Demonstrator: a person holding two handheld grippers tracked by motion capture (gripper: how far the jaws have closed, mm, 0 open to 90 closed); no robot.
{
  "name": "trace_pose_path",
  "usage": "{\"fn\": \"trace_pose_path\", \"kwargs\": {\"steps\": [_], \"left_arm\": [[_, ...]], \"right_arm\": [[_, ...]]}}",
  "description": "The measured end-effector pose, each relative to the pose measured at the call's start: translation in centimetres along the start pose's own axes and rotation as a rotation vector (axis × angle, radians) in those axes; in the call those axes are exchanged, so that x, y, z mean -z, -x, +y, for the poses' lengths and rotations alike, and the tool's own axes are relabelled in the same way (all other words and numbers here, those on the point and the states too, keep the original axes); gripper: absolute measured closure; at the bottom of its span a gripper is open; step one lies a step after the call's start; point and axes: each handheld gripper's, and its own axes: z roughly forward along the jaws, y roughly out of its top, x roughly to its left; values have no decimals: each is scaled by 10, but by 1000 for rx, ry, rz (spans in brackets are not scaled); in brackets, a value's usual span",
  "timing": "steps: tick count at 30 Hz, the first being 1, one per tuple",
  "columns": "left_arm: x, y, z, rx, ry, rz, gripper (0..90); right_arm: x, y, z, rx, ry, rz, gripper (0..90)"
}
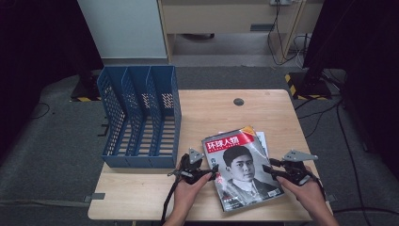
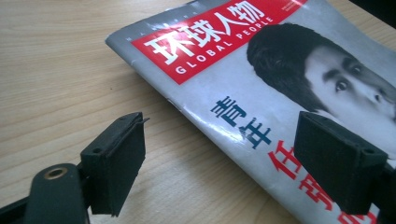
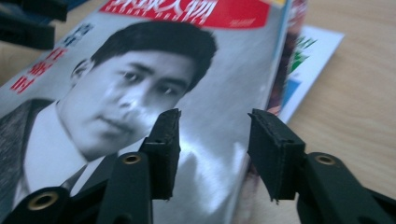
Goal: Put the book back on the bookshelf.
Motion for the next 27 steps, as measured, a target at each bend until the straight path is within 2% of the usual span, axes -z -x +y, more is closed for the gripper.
{"fn": "trace_pose_path", "kwargs": {"steps": [1, 4, 5, 7, 8, 9, 11, 14, 17, 22, 23, 25, 27], "left_arm": [[-3, 0, -1, 0, -16, -17, 157], [-5, 1, -2, 3, -32, -41, 146], [-7, 4, -1, 6, -32, -79, 146], [-8, 4, 0, 7, -36, -84, 146], [-10, 4, 1, -1, -42, -74, 146], [-10, 4, 1, -1, -42, -74, 146], [-13, 4, 2, -3, -54, -90, 141], [-17, 1, 3, 31, -66, -114, 136], [-18, 0, 5, 20, -79, -146, 149], [-14, -1, 9, 54, -66, -164, 179], [-8, -3, 14, 87, -41, -173, 207], [-5, -4, 18, 94, -23, -177, 233], [0, -1, 27, 74, -17, -190, 270]], "right_arm": [[-3, -2, -1, 15, -26, -9, 505], [-4, -2, -1, 15, -23, -11, 500], [-4, -2, -2, 6, -25, -10, 502], [-5, -3, -2, 9, -24, -16, 501], [-5, -5, -3, 41, -28, -30, 500], [-5, -6, -3, 43, -29, -38, 499], [-6, -7, -3, 58, -31, -44, 499], [-6, -7, -4, 57, -30, -40, 498], [-6, -6, -4, 54, -30, -36, 498], [-5, -6, -4, 55, -31, -34, 497], [-6, -6, -4, 49, -29, -34, 497], [-5, -6, -4, 48, -33, -33, 497], [-6, -5, -4, 42, -32, -32, 497]]}}
